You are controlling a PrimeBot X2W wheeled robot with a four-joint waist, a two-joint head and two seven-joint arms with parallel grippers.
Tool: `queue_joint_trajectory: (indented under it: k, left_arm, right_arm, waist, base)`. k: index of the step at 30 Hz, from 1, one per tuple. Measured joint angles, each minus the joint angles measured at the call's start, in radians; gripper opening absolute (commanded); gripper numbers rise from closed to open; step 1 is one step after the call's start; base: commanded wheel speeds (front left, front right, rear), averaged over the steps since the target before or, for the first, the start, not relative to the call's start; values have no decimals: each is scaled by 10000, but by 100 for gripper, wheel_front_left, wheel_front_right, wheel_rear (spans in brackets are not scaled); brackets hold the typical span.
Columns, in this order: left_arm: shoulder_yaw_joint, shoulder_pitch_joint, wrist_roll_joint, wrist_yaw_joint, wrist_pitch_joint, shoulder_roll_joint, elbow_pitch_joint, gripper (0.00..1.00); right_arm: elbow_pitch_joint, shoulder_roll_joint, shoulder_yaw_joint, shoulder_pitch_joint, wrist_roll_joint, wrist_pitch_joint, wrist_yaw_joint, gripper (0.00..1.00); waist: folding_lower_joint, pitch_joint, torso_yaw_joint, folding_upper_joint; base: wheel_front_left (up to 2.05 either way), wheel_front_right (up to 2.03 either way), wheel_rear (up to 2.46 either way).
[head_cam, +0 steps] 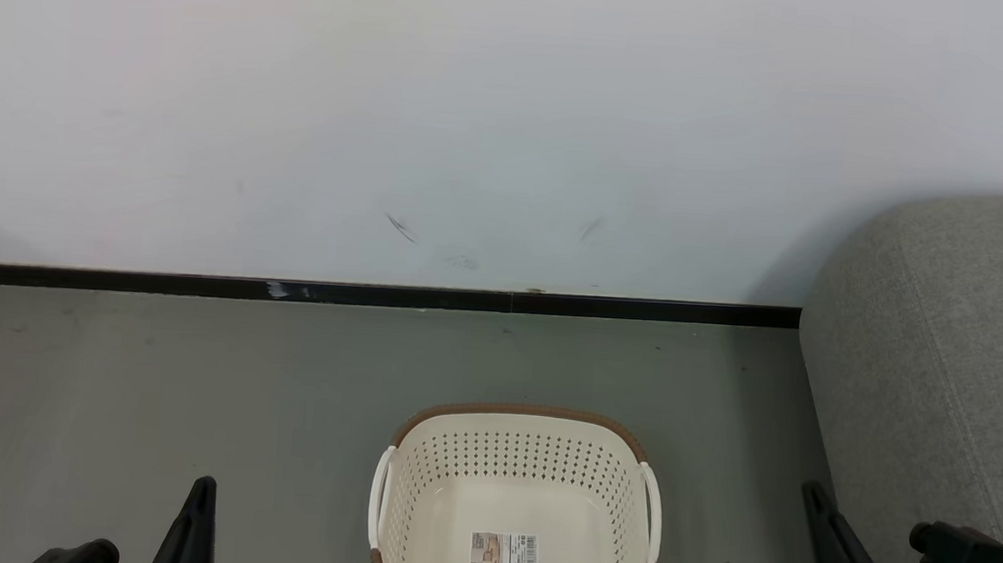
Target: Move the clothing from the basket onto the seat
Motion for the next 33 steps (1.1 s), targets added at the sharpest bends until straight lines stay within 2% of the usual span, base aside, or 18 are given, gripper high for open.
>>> queue_joint_trajectory:
  k: [9, 18, 22, 28, 33]
  left_arm:
    - [240, -16, -915, -192, 205, -127, 144, 0]
    - [514, -92, -2075, -522, 531, -221, 334, 0]
    - [619, -182, -2523, -616, 646, -267, 422, 0]
    - [769, -244, -3225, -796, 832, -332, 566, 0]
    - [905, -298, -3793, -970, 988, -374, 721, 0]
  right_arm:
    - [-4, 0, -75, -6, 1335, 299, -2, 0]
    - [-29, 0, -217, -50, 2742, 685, 0, 0]
    - [-35, 0, -293, -55, 3319, 836, 0, 0]
    - [-42, 2, -410, -122, 4197, 1057, 0, 0]
    - [-50, 0, -477, -207, 4947, 1264, 0, 0]
  waist:
    - [34, -18, -101, 0]
    - [127, -89, -217, 0]
    - [156, -123, -251, 0]
    - [173, -163, -298, 0]
    - [167, -172, -337, 1]
  base:
    - [0, 0, 0]
    - [0, 0, 0]
    - [0, 0, 0]
    - [0, 0, 0]
    - [0, 0, 0]
